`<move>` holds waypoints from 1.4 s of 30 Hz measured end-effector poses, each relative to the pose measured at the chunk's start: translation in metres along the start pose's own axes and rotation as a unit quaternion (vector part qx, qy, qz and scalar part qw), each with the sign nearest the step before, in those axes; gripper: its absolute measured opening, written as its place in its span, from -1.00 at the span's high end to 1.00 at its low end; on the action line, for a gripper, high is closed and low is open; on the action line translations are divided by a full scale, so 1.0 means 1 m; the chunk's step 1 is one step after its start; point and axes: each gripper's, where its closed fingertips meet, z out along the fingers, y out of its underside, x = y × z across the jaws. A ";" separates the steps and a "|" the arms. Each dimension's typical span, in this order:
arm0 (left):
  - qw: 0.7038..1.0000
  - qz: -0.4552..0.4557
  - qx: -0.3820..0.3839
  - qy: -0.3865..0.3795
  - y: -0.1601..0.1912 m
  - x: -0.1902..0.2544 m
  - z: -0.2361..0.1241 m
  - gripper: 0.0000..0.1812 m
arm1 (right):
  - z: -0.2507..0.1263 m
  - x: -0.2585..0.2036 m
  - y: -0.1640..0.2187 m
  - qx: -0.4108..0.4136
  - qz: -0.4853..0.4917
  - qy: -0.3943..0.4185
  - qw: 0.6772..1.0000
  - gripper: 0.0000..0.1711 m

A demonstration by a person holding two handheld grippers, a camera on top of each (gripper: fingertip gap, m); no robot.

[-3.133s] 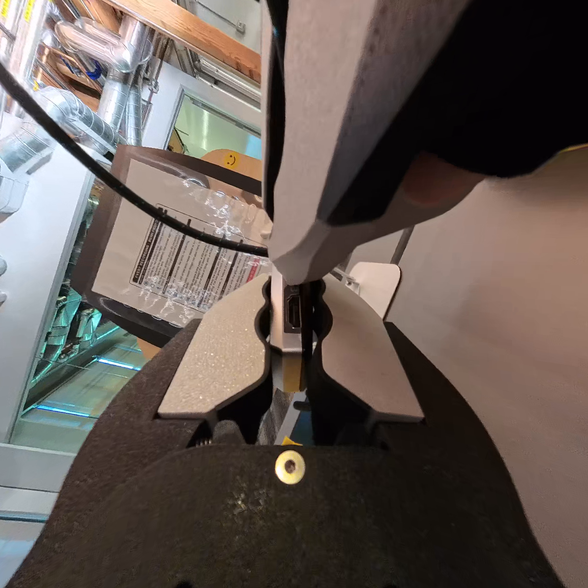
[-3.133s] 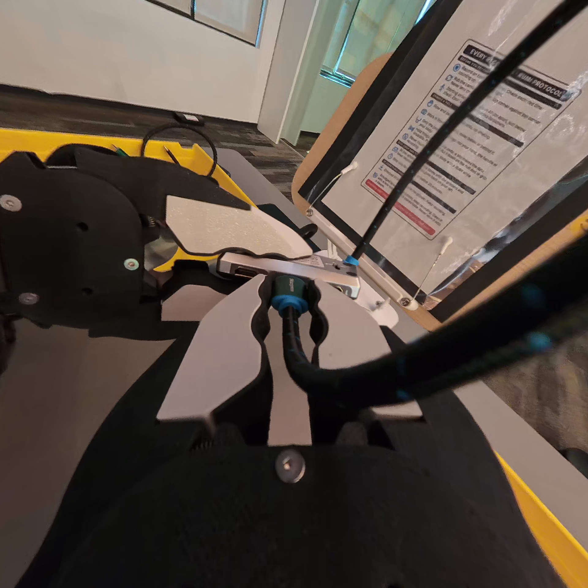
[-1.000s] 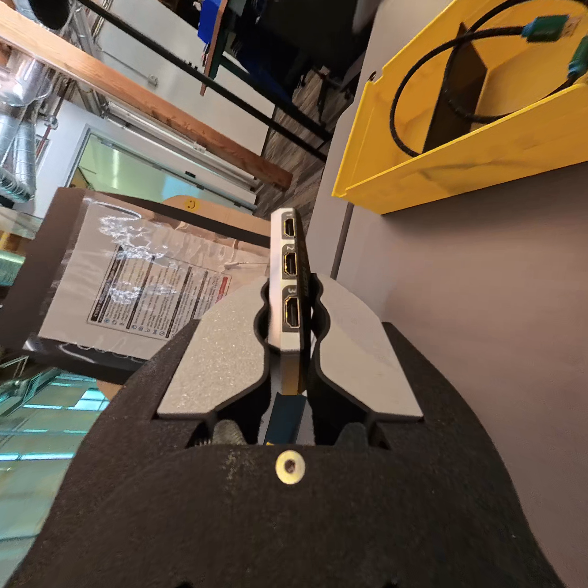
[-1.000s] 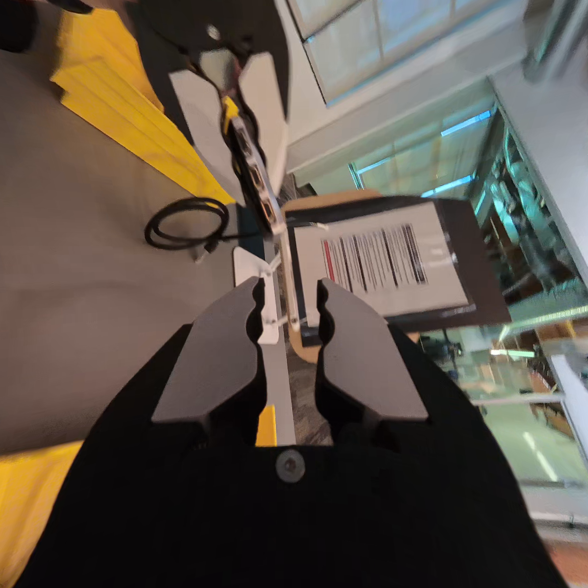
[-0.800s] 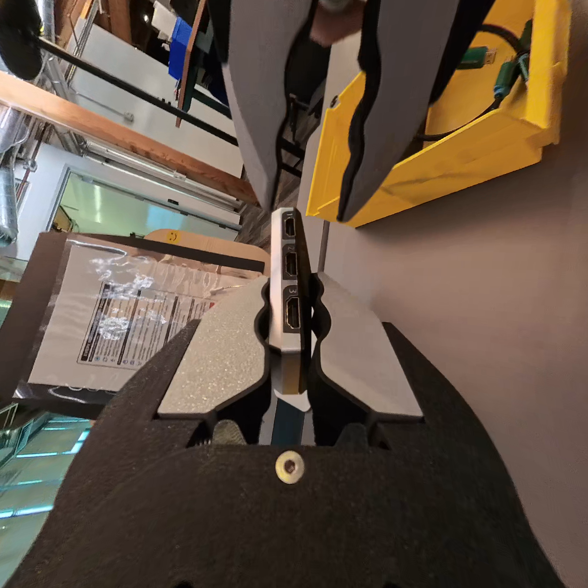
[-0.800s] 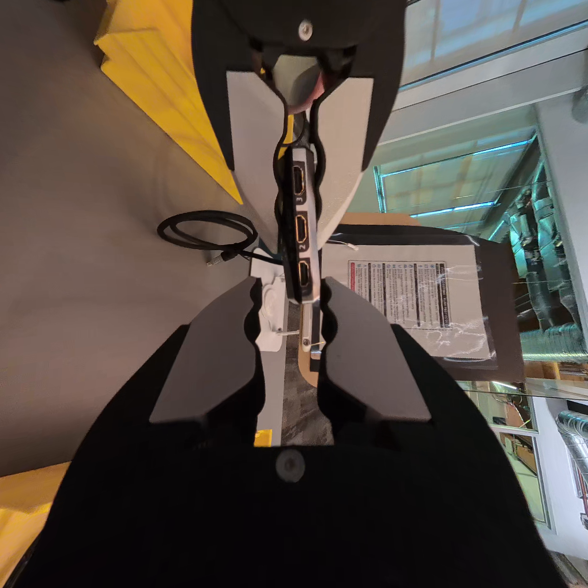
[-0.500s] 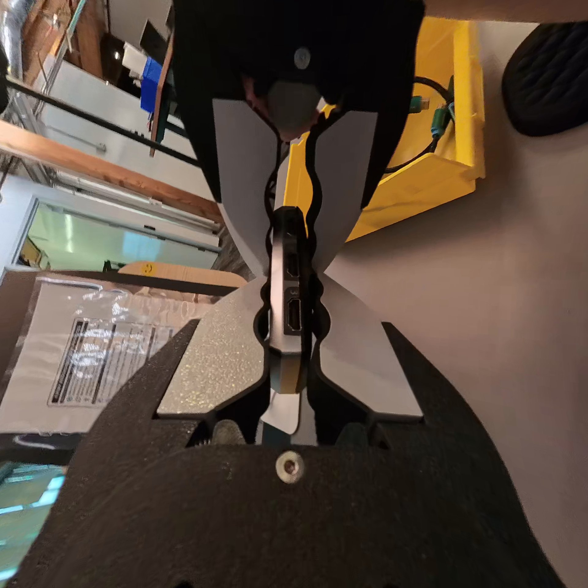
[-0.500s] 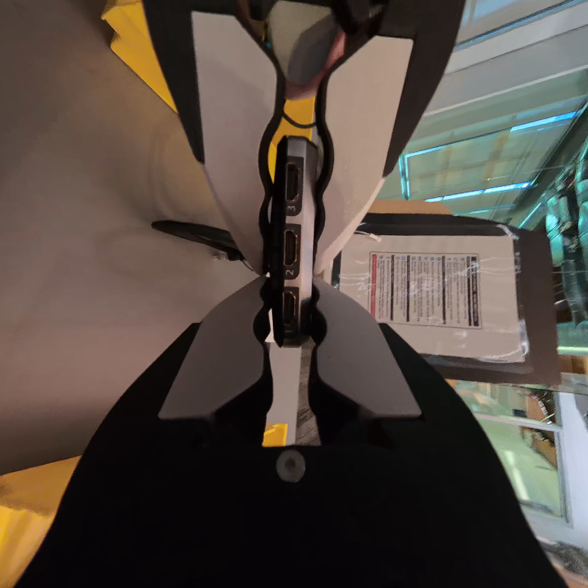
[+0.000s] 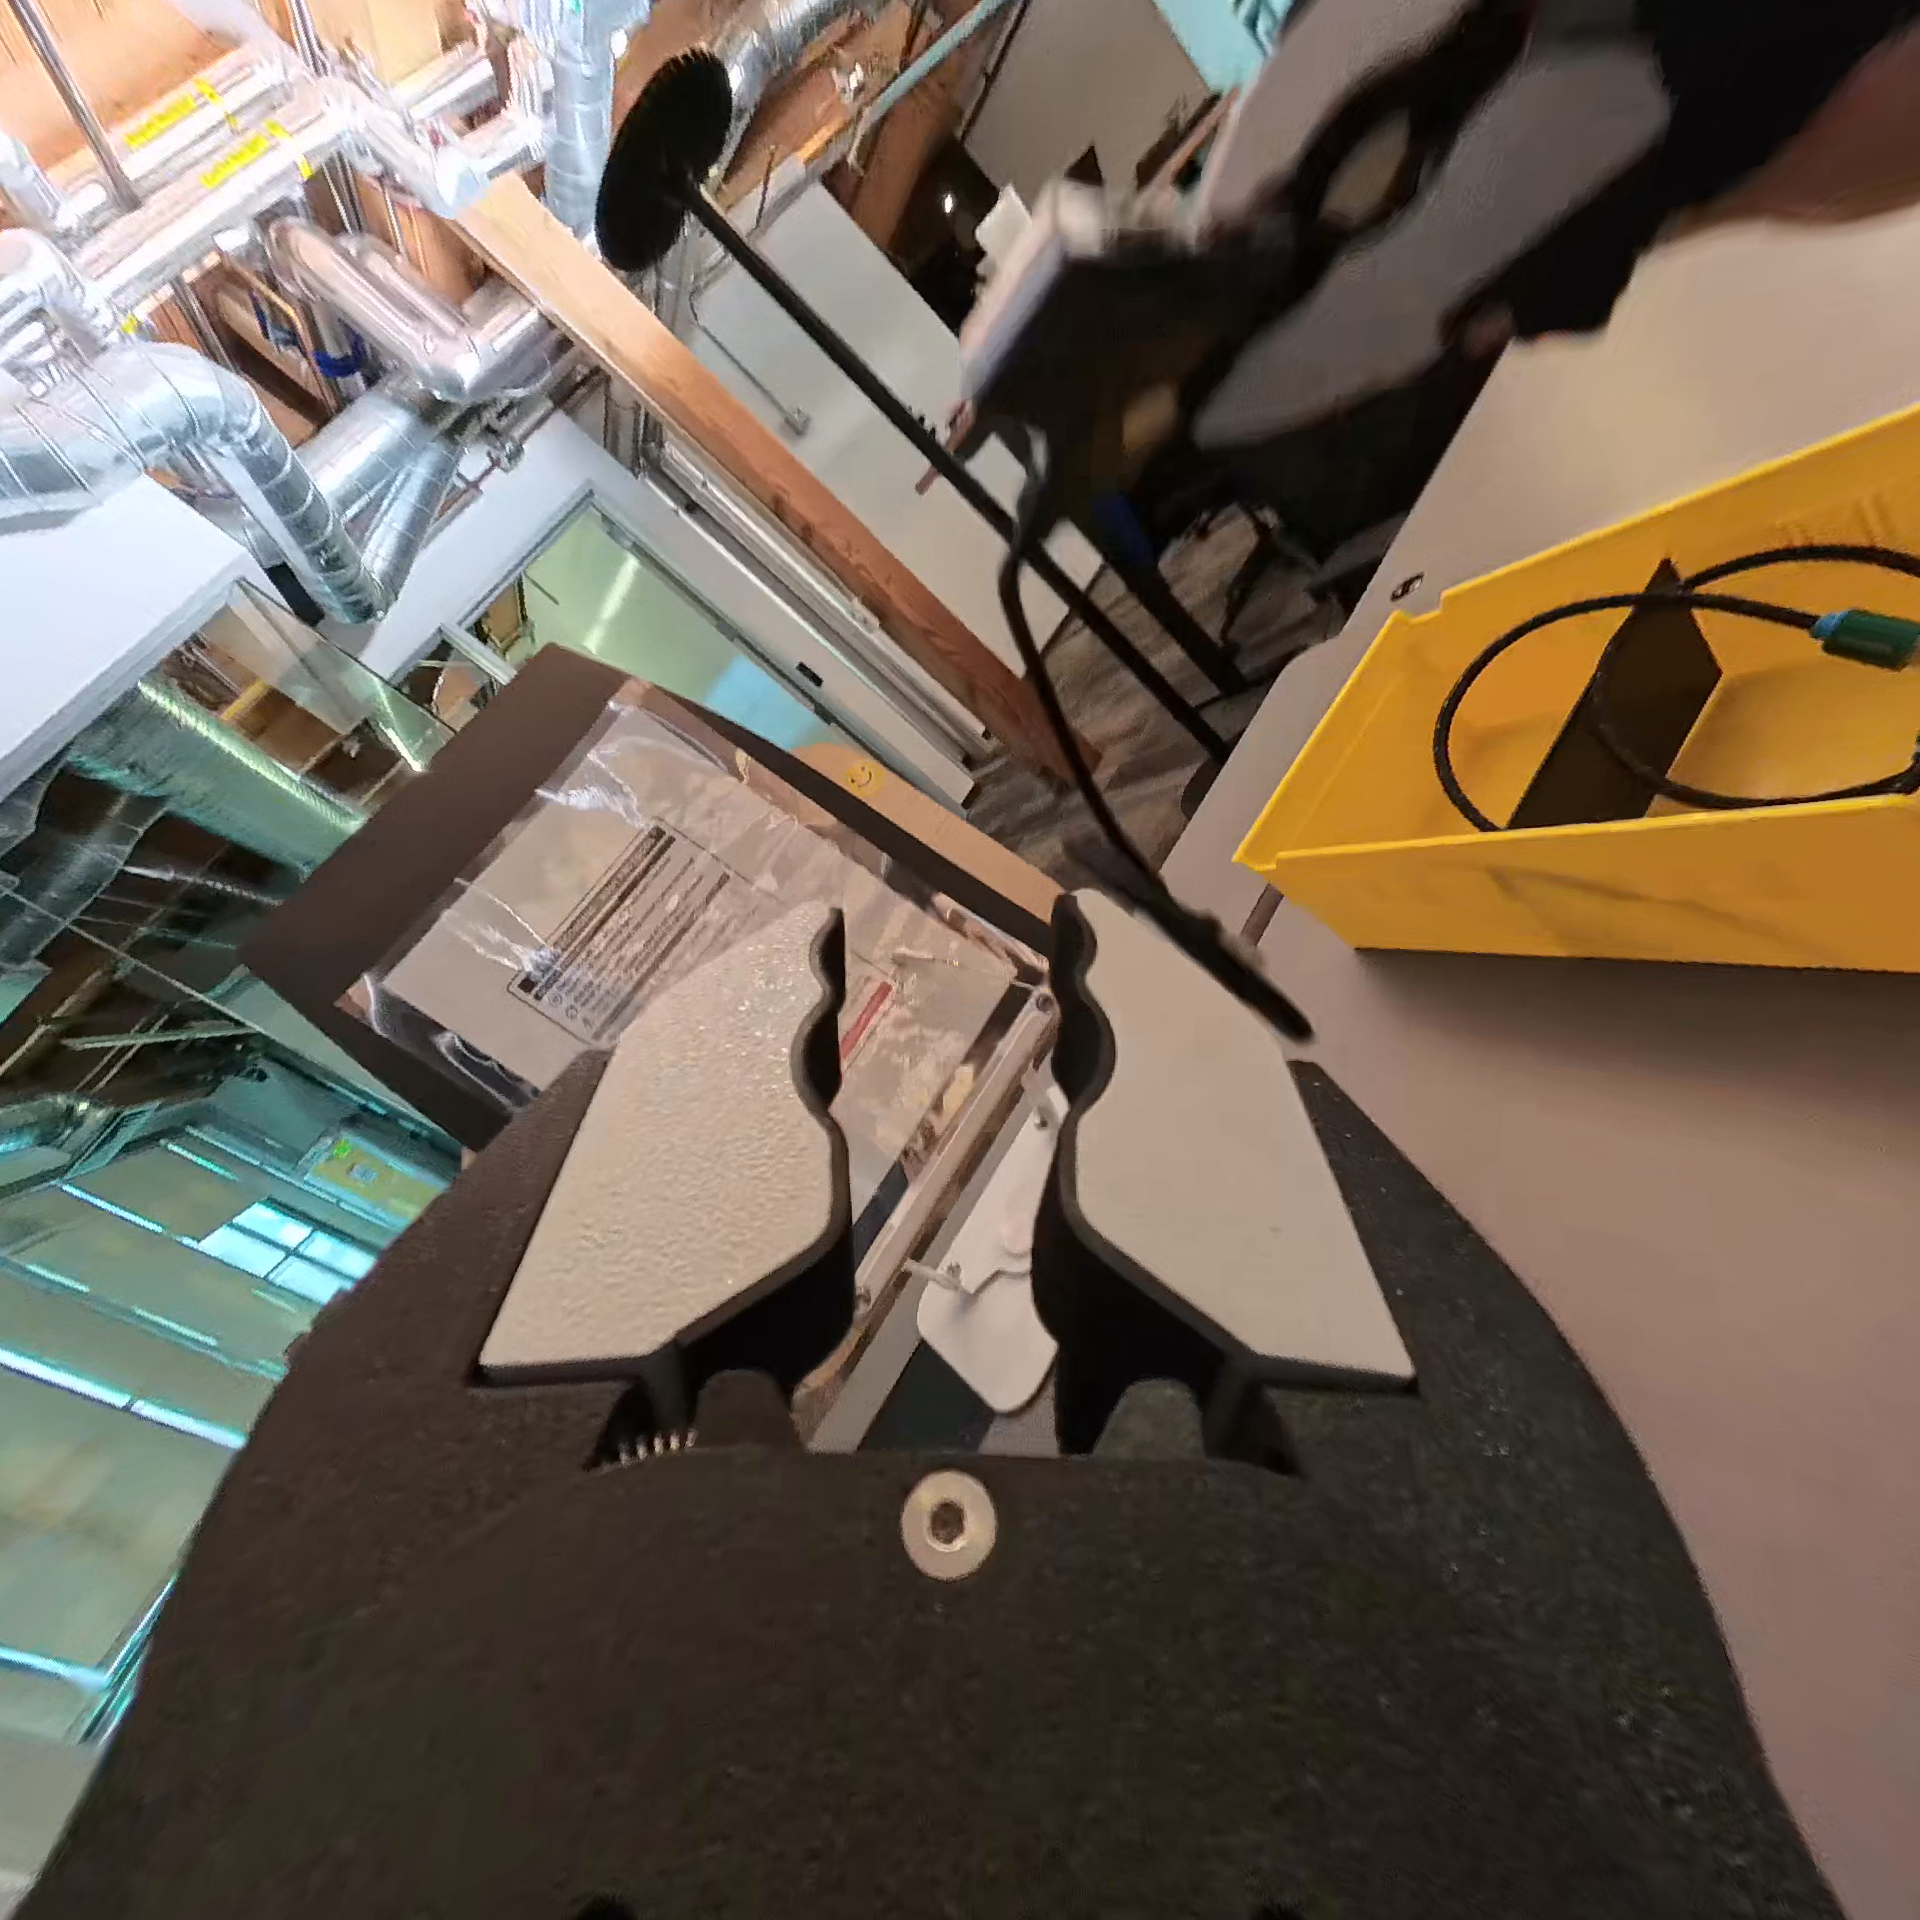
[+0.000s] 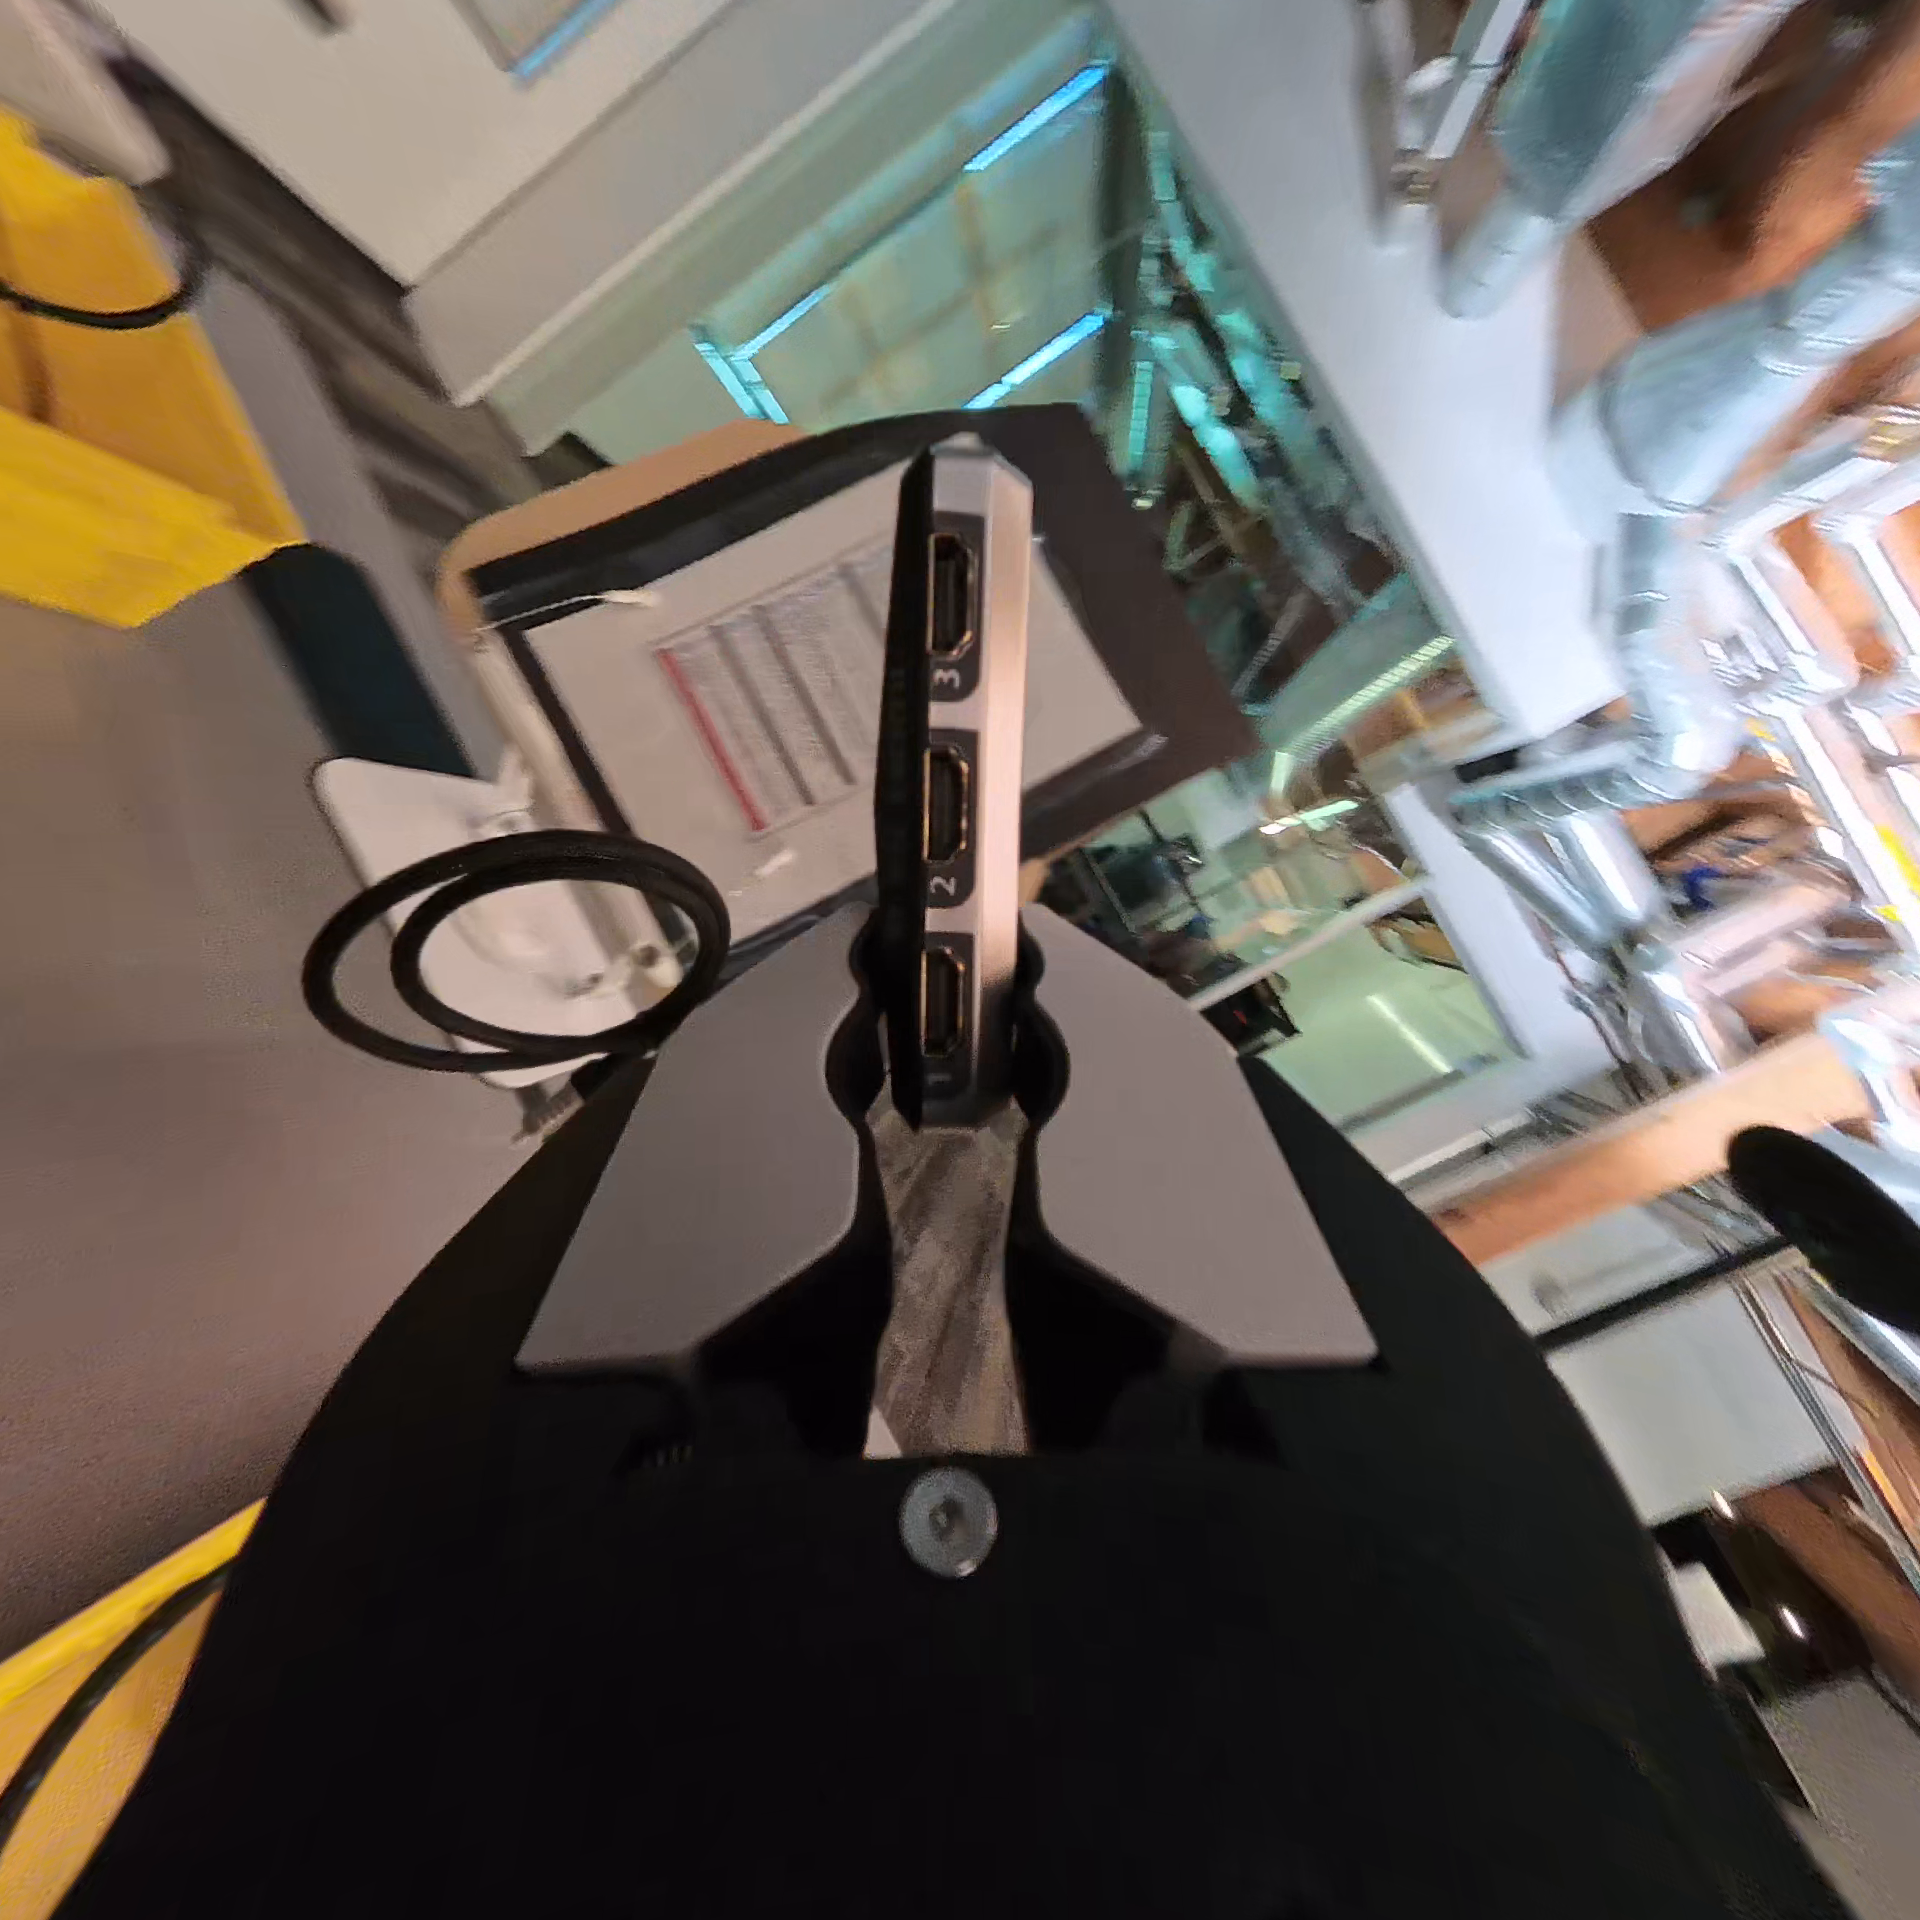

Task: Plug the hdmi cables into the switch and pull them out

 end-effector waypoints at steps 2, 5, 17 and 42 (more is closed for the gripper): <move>1.000 0.004 -0.017 0.010 0.006 0.005 0.004 0.59 | -0.013 0.026 0.009 -0.013 0.011 0.049 0.999 0.75; 0.999 0.011 -0.037 0.019 0.013 0.010 0.009 0.59 | -0.029 0.051 0.024 -0.032 0.018 0.094 0.995 0.75; 0.998 0.016 -0.048 0.048 0.017 0.023 0.014 0.61 | -0.032 0.059 0.133 -0.206 0.122 0.042 0.970 0.75; 0.993 0.031 -0.082 0.080 0.031 0.038 0.023 0.64 | -0.067 -0.011 0.272 -0.265 0.422 -0.173 0.850 0.75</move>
